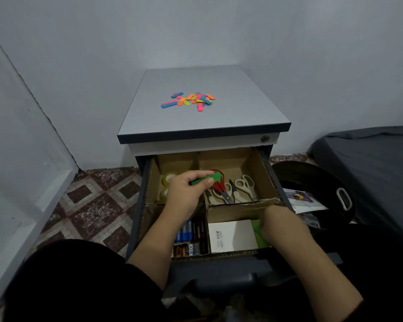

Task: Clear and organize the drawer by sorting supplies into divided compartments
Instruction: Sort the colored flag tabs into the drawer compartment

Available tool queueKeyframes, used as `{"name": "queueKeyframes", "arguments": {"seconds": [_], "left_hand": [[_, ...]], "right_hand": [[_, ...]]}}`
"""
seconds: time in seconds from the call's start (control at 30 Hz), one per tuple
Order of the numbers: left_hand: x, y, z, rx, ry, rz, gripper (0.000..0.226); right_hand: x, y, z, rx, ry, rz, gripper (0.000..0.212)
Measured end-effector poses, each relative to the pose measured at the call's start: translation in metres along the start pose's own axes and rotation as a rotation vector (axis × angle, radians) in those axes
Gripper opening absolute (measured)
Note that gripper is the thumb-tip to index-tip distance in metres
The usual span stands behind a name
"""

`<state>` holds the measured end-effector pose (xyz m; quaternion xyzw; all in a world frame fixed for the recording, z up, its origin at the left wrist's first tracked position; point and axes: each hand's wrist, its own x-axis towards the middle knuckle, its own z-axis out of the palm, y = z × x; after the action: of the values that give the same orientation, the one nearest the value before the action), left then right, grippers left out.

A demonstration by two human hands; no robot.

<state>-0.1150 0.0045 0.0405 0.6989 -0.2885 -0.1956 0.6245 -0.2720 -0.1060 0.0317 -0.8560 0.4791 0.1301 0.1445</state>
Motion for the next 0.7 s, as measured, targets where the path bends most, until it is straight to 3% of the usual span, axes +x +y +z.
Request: {"name": "queueKeyframes", "arguments": {"seconds": [0.1,0.27,0.6,0.7], "left_hand": [[0.000,0.000,0.001,-0.002,-0.007,-0.007,0.018],[-0.001,-0.001,0.000,0.036,-0.027,0.000,0.019],[-0.006,-0.003,0.004,0.122,-0.125,0.045,0.022],[-0.012,0.002,0.006,0.194,-0.204,0.070,0.025]], "right_hand": [[0.010,-0.002,0.010,0.063,-0.119,-0.001,0.017],[0.018,0.000,0.013,0.151,-0.140,-0.006,0.019],[0.011,0.004,0.005,0.218,-0.136,-0.047,0.021],[0.003,0.010,-0.011,0.261,-0.008,-0.058,0.018]]}}
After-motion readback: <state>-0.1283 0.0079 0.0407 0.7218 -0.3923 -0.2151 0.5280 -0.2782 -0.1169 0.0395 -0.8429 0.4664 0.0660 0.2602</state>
